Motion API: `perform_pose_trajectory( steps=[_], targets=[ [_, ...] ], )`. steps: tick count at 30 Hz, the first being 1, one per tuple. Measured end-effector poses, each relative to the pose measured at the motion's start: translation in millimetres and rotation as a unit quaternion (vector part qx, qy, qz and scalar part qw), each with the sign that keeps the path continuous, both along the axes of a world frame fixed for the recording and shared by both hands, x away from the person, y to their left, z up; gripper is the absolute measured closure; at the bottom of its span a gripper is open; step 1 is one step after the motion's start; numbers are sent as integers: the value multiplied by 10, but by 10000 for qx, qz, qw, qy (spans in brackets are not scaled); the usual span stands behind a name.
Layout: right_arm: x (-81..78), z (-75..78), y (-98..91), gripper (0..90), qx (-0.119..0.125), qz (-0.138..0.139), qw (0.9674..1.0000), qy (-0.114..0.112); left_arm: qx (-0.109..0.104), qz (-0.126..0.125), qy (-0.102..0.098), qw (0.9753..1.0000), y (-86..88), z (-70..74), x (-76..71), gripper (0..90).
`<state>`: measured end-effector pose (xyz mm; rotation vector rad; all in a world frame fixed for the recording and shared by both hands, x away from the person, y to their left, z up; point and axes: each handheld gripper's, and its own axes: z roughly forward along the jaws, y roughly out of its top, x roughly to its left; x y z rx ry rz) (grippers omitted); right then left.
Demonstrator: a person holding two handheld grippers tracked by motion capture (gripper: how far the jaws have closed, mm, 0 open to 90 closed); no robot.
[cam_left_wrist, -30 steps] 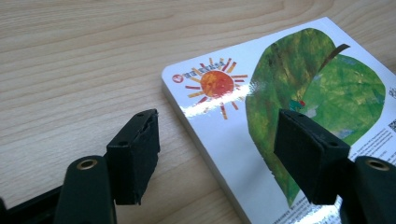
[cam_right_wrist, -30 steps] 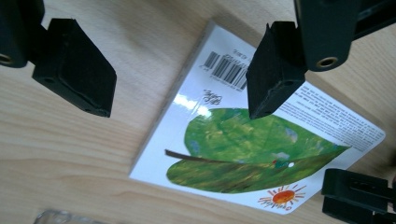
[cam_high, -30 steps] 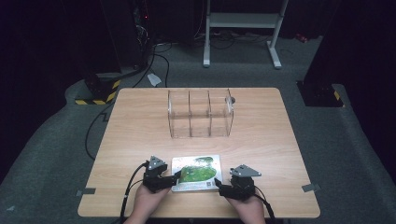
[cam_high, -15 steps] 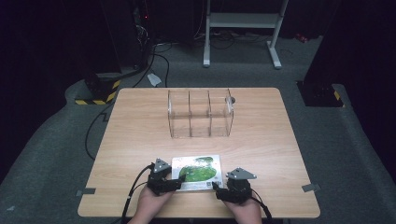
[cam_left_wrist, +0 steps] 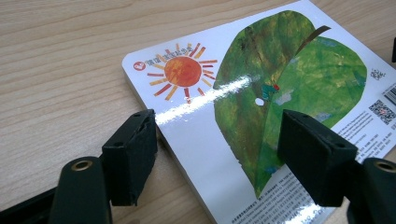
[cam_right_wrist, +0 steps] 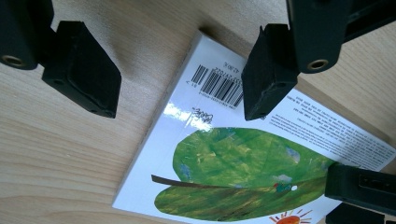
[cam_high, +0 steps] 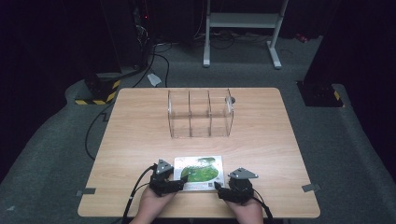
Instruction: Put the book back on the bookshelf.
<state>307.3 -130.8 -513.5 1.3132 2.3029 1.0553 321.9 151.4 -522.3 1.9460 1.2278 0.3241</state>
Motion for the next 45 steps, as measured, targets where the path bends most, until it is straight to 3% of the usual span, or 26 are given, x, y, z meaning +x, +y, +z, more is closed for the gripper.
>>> perform_pose_trajectory(
  steps=[2, 8, 12, 22, 30, 35, 36, 38, 42, 44, 45],
  targets=[
    [-2, -4, -19, 296, 5, -24, 10000, -5, -2, -90, 3, 10000, -41, 7, 24, 353],
    [-13, -2, -32, 337, 33, -65, 10000, -19, 124, -190, -115, 9997, -121, 22, 55, 379],
    [-6, -11, -32, 356, 74, -34, 10000, -29, 256, -161, -261, 9992, -168, 35, 61, 440],
    [-16, -10, 7, 362, -9, -130, 9998, -159, 175, -58, -329, 9993, -168, 45, 16, 491],
    [-15, -14, 17, 368, -46, -180, 9996, -225, 249, -18, -393, 9989, -153, 46, 10, 534],
    [-6, -12, 30, 372, -78, -196, 9994, -265, 80, -12, -385, 9992, -136, 58, 6, 531],
    [-8, -15, 28, 373, -77, -192, 9994, -282, -100, -155, -366, 9992, -129, 64, 2, 554],
    [-9, -15, 29, 373, -74, -193, 9994, -282, -221, -223, -330, 9990, -141, 66, -1, 565],
    [-13, -17, 30, 374, -77, -207, 9993, -294, -14, -327, -471, 9984, -220, 71, -51, 536],
    [-16, -17, 29, 374, -82, -214, 9993, -297, 122, -272, -515, 9982, -191, 74, -47, 516],
    [-14, -18, 28, 373, -75, -199, 9993, -303, 46, -115, -508, 9986, -144, 68, -35, 507]
  ],
)
